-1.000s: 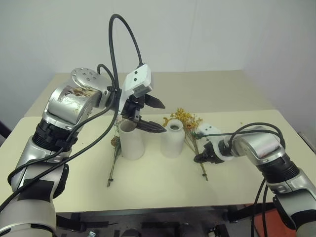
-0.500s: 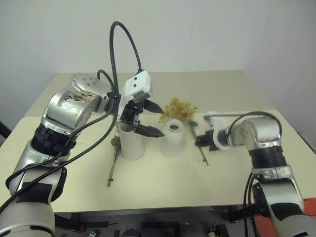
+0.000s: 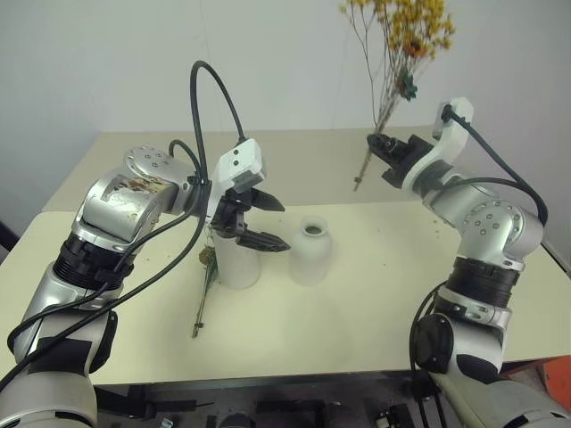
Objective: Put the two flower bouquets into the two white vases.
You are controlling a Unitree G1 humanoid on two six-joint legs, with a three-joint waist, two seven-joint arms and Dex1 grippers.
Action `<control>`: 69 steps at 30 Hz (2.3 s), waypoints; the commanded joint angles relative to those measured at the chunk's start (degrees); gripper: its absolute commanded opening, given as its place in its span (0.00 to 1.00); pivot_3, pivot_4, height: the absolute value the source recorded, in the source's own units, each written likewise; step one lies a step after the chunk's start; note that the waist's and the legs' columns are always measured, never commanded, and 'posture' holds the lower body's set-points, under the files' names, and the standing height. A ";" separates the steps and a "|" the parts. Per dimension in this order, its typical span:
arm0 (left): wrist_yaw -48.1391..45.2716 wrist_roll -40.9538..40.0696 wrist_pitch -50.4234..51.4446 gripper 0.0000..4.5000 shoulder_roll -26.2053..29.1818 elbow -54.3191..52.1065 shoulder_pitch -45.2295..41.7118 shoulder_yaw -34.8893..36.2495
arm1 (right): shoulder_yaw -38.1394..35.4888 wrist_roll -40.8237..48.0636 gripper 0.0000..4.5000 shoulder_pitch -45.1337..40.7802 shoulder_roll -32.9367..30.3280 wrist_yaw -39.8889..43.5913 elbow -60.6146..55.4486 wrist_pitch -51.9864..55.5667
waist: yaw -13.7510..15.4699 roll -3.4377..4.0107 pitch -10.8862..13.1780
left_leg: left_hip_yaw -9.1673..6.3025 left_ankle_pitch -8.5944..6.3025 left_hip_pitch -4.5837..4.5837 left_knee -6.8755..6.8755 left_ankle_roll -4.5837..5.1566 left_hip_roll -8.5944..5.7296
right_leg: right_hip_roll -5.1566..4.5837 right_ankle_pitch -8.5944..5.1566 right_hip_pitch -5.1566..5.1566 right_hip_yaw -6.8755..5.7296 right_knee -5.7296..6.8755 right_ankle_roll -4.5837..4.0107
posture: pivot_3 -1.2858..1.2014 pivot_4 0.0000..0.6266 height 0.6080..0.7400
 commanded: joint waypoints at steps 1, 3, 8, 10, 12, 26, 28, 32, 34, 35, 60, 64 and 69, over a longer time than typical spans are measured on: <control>1.73 -0.90 2.28 1.00 0.09 -0.99 -1.17 2.43 | 5.40 2.20 0.00 2.18 -0.65 3.87 -6.66 -3.58 | 0.00 0.00 0.00 | 0.01 0.00 -0.01 0.00 0.00 0.00 | 0.00 0.00 0.00 0.00 -0.01 0.00 | 0.52 0.24 1.00; 2.33 -1.20 2.89 1.00 0.14 -1.57 -0.75 2.90 | 8.75 1.67 0.00 4.37 -0.90 5.13 -8.79 -5.52 | 0.03 0.00 0.00 | 0.00 0.00 -0.01 0.00 0.00 -0.01 | 0.00 0.00 0.00 0.00 -0.01 0.00 | 0.52 0.24 1.00; 4.45 -1.81 4.08 1.00 0.34 -3.77 1.13 4.05 | 15.02 -0.39 0.00 9.04 -0.32 6.12 -10.88 -11.51 | 0.02 0.00 0.00 | 0.00 0.00 -0.01 0.01 0.00 -0.01 | -0.01 0.00 0.00 0.00 0.00 0.00 | 0.52 0.24 1.00; 5.09 -2.08 4.38 1.00 0.36 -4.32 1.52 4.20 | 16.34 -1.14 0.00 9.96 -0.75 6.50 -10.69 -13.24 | 0.07 0.00 0.00 | 0.00 0.00 -0.01 0.01 -0.01 -0.01 | -0.01 0.00 0.00 0.00 0.01 0.00 | 0.52 0.24 1.00; 5.46 -2.64 4.85 1.00 0.57 -4.96 1.81 4.41 | 17.41 -1.65 0.00 10.95 -1.26 6.82 -10.84 -14.46 | 0.08 0.00 0.00 | -0.01 0.00 -0.01 0.01 -0.01 -0.01 | -0.01 0.00 0.00 0.00 0.01 0.00 | 0.52 0.24 1.00; 4.26 -2.62 3.99 1.00 1.99 -4.95 1.24 2.50 | 25.03 -11.63 0.00 21.05 -0.61 6.70 -10.68 -32.79 | 0.06 0.00 0.00 | 0.00 0.00 0.01 0.01 -0.01 0.00 | 0.00 -0.01 0.00 0.00 -0.02 0.01 | 0.52 0.24 1.00; 3.95 -2.56 3.83 1.00 2.09 -4.60 0.94 2.50 | 25.47 -12.71 0.00 22.33 0.28 5.72 -10.94 -34.53 | 0.09 0.00 0.00 | 0.00 0.01 0.01 0.01 -0.01 -0.01 | 0.00 -0.01 0.00 0.00 -0.02 0.01 | 0.52 0.24 1.00; 3.01 -2.15 3.21 1.00 2.27 -4.26 0.66 1.89 | 26.14 -13.81 0.00 24.55 1.23 4.95 -11.40 -36.76 | 0.12 -0.01 0.00 | -0.01 0.01 0.02 0.01 -0.01 0.00 | 0.00 -0.01 0.00 0.00 -0.03 0.01 | 0.52 0.24 1.00; 2.65 -1.99 2.90 1.00 2.40 -4.12 0.60 1.81 | 26.22 -14.06 0.00 25.36 1.69 4.62 -11.77 -37.14 | 0.09 0.00 0.00 | 0.00 0.01 0.01 0.01 -0.01 -0.01 | 0.00 -0.01 0.00 0.00 -0.02 0.01 | 0.52 0.24 1.00; 2.53 -1.88 2.71 1.00 2.43 -3.92 0.51 1.78 | 26.26 -14.13 0.00 25.73 1.84 4.54 -12.02 -37.27 | 0.09 0.00 0.00 | 0.00 0.01 0.01 0.01 -0.01 -0.01 | 0.00 -0.01 0.00 0.00 -0.02 0.01 | 0.52 0.24 1.00; 0.94 -0.55 0.30 1.00 1.92 -2.19 0.18 1.31 | 28.23 -16.85 0.00 30.24 1.08 4.96 -13.78 -40.48 | 0.10 -0.01 0.00 | 0.00 0.01 0.03 0.01 -0.01 -0.01 | 0.00 -0.02 0.01 0.01 -0.04 0.01 | 0.52 0.24 1.00; 0.65 -0.34 0.24 1.00 1.96 -2.14 0.13 1.45 | 28.61 -17.15 0.00 30.54 1.30 5.08 -13.11 -41.05 | 0.09 -0.01 0.00 | 0.00 0.01 0.04 0.01 -0.01 0.00 | 0.01 -0.02 0.01 0.01 -0.04 0.01 | 0.52 0.24 1.00; 0.50 -0.06 0.11 1.00 1.75 -2.16 0.09 1.42 | 29.28 -17.74 0.00 31.32 1.51 5.08 -12.34 -41.90 | 0.11 0.00 0.00 | 0.00 0.01 0.04 0.01 -0.01 -0.01 | 0.01 -0.02 0.01 0.01 -0.04 0.01 | 0.52 0.24 1.00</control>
